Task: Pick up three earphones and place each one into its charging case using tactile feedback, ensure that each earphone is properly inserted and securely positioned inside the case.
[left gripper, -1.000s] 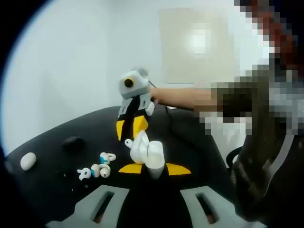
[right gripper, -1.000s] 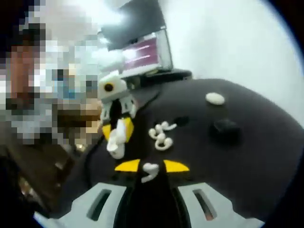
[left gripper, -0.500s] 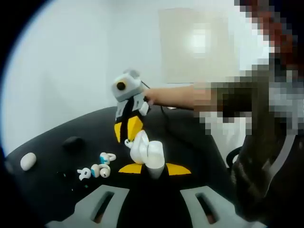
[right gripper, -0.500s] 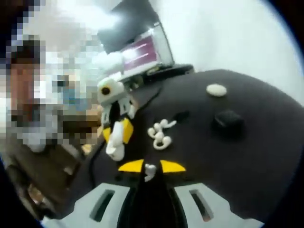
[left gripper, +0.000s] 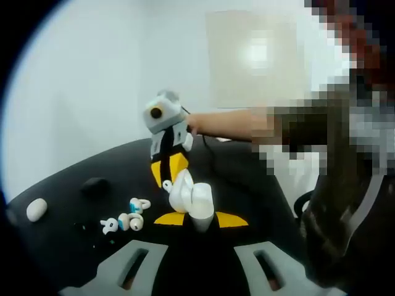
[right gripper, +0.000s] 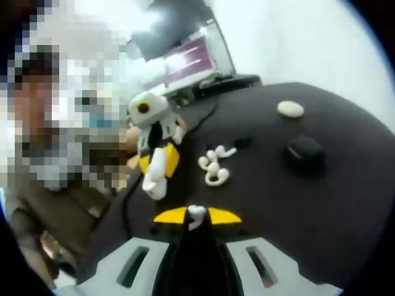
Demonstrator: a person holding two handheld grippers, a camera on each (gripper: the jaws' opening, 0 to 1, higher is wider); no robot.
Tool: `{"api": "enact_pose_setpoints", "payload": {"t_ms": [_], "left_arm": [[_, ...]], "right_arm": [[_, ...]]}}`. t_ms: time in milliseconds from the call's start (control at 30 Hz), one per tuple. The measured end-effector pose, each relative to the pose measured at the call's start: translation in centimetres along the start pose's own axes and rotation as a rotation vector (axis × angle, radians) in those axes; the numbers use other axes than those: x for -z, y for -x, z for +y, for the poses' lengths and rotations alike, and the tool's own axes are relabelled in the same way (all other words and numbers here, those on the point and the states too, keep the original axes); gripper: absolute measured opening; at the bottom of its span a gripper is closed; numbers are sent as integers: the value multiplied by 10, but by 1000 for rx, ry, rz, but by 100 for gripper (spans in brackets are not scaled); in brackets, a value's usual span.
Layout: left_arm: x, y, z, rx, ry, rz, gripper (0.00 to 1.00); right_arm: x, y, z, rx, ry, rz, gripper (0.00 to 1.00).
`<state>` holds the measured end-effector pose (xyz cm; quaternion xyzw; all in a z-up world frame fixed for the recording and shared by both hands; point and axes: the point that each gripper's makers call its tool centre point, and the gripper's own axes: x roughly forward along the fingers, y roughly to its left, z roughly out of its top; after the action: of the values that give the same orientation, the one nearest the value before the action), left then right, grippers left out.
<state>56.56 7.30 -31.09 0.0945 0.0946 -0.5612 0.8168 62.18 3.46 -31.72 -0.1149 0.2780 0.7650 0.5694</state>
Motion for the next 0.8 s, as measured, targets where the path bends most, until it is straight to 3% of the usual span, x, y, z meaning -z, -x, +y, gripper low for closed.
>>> {"api": "enact_pose_setpoints", "payload": {"t_ms": [167,533,733,800], "left_arm": [[0,0,1,1,1,0,13],[0,1,2,0,4,0,13],[1,1,3,-2,6,0,14],[1,1,3,-3,7,0,14]], "right_arm": [[0,1,-2,0,4,-2,13],[0,4,10,47,83,-78,12],[-7,12,8,92,102,-151,12],[-14,16,9,116,140,-205,12]]}}
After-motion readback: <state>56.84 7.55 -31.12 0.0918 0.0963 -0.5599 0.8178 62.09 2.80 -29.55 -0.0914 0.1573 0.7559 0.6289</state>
